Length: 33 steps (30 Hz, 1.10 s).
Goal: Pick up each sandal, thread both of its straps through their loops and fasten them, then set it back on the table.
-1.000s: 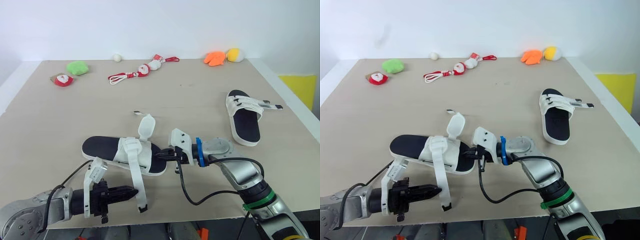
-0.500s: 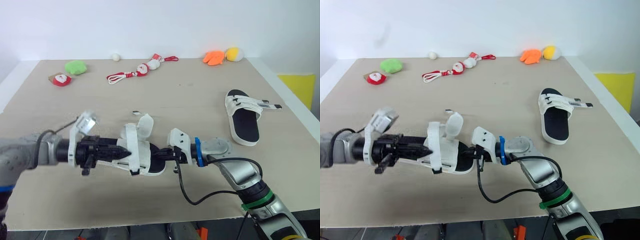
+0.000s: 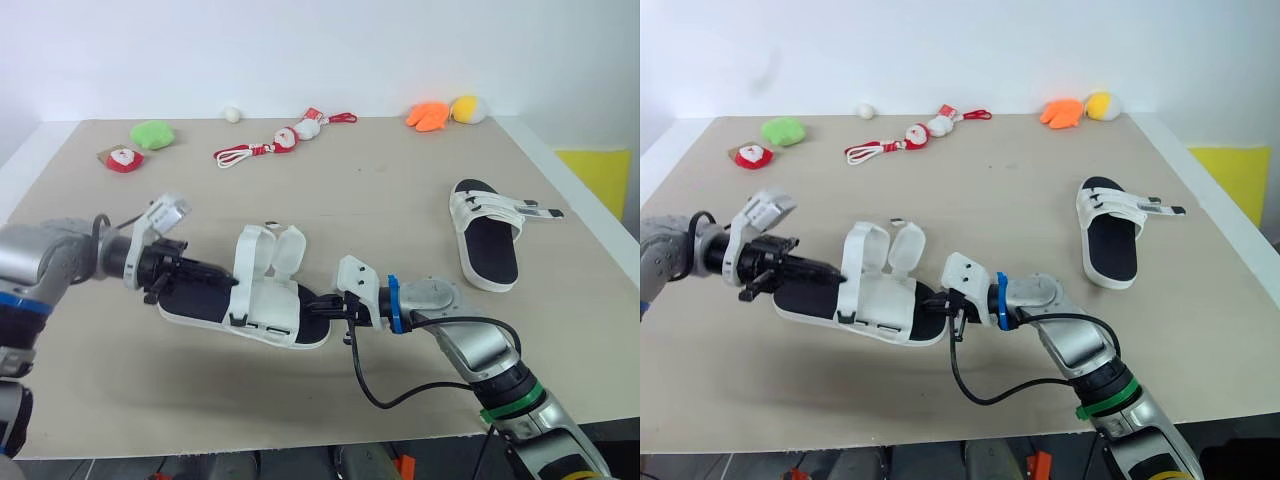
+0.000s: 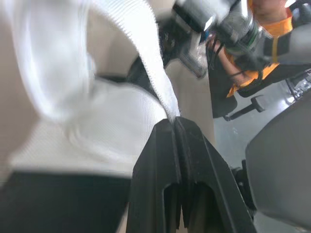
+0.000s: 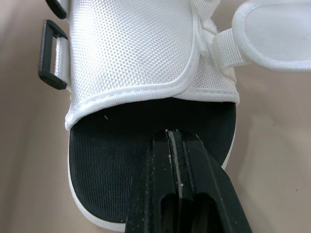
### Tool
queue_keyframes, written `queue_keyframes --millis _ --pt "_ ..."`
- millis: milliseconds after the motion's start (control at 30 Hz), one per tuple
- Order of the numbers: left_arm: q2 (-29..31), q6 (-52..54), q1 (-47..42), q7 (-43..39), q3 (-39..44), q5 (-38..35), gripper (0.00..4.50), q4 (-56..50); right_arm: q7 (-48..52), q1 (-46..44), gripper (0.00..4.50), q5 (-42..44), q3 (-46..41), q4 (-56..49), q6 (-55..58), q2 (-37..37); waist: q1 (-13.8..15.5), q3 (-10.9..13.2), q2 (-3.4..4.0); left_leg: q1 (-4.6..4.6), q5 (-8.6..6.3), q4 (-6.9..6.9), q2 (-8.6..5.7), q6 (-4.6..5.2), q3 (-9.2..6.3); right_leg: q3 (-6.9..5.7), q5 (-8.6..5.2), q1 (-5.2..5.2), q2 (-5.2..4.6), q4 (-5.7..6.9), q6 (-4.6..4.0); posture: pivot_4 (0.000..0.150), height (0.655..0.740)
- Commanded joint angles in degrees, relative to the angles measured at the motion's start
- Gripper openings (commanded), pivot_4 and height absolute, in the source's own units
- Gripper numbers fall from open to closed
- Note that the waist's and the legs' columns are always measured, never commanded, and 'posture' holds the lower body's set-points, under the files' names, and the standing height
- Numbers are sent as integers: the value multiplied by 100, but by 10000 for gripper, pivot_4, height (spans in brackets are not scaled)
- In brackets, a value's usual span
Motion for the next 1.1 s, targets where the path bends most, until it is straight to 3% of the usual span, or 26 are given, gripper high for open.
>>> queue_keyframes --millis 33,733,1100 --pt "-102 7 -240 -335 -5 209 622 215 -113 79 0 -92 22 -26 116 -5 -3 0 0 0 -1 -1 0 1 0 0 0 -1 0 4 2 1500 7400" --pt "-106 169 152 -544 -168 385 622 -193 -208 88 0 -78 20 -91 198 3 6 0 0 -1 -1 4 1 3 -11 0 -9 -11 9 51 10 1500 7400" --pt "-388 82 327 -229 43 566 622 -252 -225 86 0 -75 21 -112 223 14 14 0 -1 2 -1 6 1 3 -13 0 -13 -12 10 62 9 1500 7400"
